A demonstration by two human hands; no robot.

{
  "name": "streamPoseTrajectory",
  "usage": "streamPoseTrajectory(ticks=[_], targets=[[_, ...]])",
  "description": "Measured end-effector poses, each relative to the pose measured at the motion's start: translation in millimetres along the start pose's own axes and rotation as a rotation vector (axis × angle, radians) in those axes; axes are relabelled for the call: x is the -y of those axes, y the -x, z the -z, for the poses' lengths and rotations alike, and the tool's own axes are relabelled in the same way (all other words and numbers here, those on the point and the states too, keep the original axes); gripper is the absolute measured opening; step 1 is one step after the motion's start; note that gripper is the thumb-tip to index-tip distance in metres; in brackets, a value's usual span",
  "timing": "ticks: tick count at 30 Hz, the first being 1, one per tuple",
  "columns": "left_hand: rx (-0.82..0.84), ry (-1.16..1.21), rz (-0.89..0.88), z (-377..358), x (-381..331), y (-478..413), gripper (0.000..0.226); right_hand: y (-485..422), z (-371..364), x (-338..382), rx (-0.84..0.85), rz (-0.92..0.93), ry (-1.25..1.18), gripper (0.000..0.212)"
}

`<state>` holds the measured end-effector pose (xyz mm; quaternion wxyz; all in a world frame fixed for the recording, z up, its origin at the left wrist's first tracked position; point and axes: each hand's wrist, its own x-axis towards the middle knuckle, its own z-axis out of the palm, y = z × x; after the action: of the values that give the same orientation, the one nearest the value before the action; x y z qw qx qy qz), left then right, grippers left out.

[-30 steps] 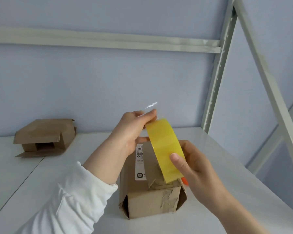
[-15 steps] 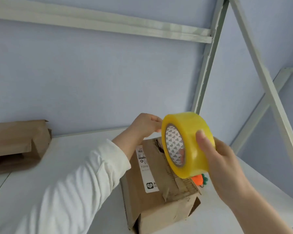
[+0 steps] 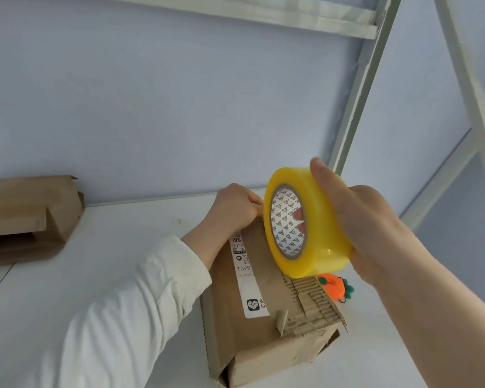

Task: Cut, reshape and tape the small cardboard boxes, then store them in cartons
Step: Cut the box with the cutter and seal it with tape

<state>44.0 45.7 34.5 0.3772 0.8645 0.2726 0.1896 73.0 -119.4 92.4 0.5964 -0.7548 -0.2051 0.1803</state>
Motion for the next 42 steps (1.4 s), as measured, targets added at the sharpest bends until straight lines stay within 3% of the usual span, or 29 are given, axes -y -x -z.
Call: streamPoseTrajectory(ticks=[5,9,14,16,17,20,22,25,30,35,42], targets=[[-0.010,-0.091,0.044,-0.6,11.4,-6.0,0.018,-10.9,-1.0,4.0,0.041,-0.030,0.054,0.051],[0.073,-0.154,0.078,-1.1,14.4,-9.1,0.050,-14.3,3.8,3.3,0.082,-0.072,0.071,0.055],[0.183,-0.232,0.163,2.7,18.4,-13.9,0.040,-0.1,21.7,-19.7,0.388,0.016,-0.181,0.050],[0.159,-0.168,0.193,3.3,21.8,-13.9,0.058,4.5,24.2,-30.5,0.433,0.089,-0.211,0.042],[0.096,-0.148,0.143,2.8,23.2,-13.9,0.060,4.8,24.8,-34.8,0.430,0.110,-0.216,0.038],[-0.097,-0.277,-0.244,0.8,19.8,-11.4,0.023,5.5,22.7,-40.7,0.378,0.135,-0.242,0.028],[-0.046,-0.296,-0.325,1.6,13.7,-7.6,0.016,5.7,20.4,-42.3,0.359,0.147,-0.279,0.025],[0.089,-0.223,-0.214,1.5,15.7,-3.3,0.027,5.7,15.0,-44.5,0.346,0.180,-0.285,0.033],[0.083,-0.217,-0.083,-3.2,20.5,-8.0,0.045,6.9,-3.8,-46.5,0.274,0.140,-0.290,0.047],[0.081,-0.234,0.046,-5.9,20.4,-13.6,0.046,5.1,-15.6,-32.9,0.149,0.099,-0.316,0.042],[0.027,-0.336,0.104,-8.8,17.2,-12.9,0.036,32.2,-9.4,-14.3,0.132,0.089,-0.166,0.046]])
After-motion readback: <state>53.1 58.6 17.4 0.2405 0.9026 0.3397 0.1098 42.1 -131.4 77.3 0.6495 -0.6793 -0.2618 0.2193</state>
